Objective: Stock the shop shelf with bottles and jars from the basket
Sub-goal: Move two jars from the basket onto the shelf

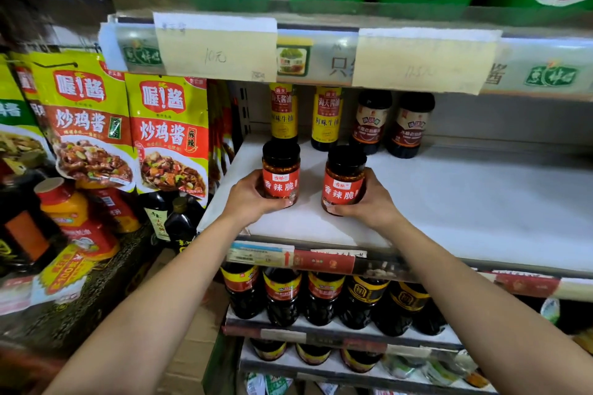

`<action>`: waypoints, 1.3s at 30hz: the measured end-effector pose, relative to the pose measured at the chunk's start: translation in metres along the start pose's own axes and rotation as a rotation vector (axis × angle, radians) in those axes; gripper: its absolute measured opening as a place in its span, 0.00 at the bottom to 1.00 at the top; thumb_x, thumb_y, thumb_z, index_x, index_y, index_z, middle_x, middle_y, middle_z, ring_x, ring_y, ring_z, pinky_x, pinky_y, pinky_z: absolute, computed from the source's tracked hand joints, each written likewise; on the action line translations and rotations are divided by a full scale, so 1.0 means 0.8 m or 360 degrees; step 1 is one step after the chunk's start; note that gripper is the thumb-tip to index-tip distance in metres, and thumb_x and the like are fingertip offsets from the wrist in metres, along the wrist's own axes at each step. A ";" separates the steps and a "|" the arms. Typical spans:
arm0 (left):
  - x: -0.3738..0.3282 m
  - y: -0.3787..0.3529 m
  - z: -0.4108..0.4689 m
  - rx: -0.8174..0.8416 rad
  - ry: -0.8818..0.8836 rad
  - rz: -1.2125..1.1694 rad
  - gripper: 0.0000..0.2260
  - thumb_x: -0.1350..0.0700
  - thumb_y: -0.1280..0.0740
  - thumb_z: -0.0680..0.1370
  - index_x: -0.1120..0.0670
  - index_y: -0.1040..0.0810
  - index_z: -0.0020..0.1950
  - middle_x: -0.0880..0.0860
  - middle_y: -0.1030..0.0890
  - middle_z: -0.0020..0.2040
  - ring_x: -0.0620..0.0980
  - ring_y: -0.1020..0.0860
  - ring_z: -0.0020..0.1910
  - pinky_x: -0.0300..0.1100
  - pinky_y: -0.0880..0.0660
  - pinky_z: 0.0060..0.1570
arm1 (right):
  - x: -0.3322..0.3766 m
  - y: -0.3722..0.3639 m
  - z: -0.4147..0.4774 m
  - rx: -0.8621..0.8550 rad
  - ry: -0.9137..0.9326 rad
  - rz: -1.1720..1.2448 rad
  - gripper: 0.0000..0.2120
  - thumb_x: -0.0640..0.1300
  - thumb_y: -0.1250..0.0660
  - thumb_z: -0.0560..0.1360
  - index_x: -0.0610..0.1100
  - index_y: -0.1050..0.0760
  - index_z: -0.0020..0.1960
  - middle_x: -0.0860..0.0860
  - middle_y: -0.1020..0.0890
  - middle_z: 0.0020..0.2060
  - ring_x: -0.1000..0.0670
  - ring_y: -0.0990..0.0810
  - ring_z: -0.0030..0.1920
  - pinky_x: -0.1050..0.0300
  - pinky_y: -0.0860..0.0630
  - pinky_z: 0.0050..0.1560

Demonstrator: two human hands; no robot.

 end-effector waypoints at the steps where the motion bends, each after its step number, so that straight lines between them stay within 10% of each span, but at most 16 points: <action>1: 0.003 0.004 0.004 -0.0031 0.0018 -0.0005 0.29 0.55 0.21 0.62 0.54 0.27 0.60 0.55 0.20 0.58 0.53 0.21 0.55 0.49 0.26 0.60 | 0.003 -0.007 0.008 0.0011 -0.0013 0.0027 0.40 0.42 0.21 0.60 0.46 0.39 0.66 0.53 0.26 0.54 0.53 0.27 0.54 0.58 0.29 0.56; 39: 0.015 -0.005 0.111 -0.0174 0.0017 0.0181 0.31 0.47 0.25 0.66 0.52 0.31 0.66 0.56 0.22 0.62 0.56 0.25 0.61 0.50 0.28 0.61 | 0.000 -0.037 0.113 -0.0296 -0.0089 -0.0026 0.36 0.46 0.25 0.65 0.46 0.38 0.69 0.45 0.25 0.64 0.43 0.27 0.64 0.47 0.30 0.65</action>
Point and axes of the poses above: each hand's wrist, its own z-axis towards the middle knuckle, its own y-axis out of the back of the hand, x = y × z, the point moved 6 cm from there along z, towards the middle knuckle
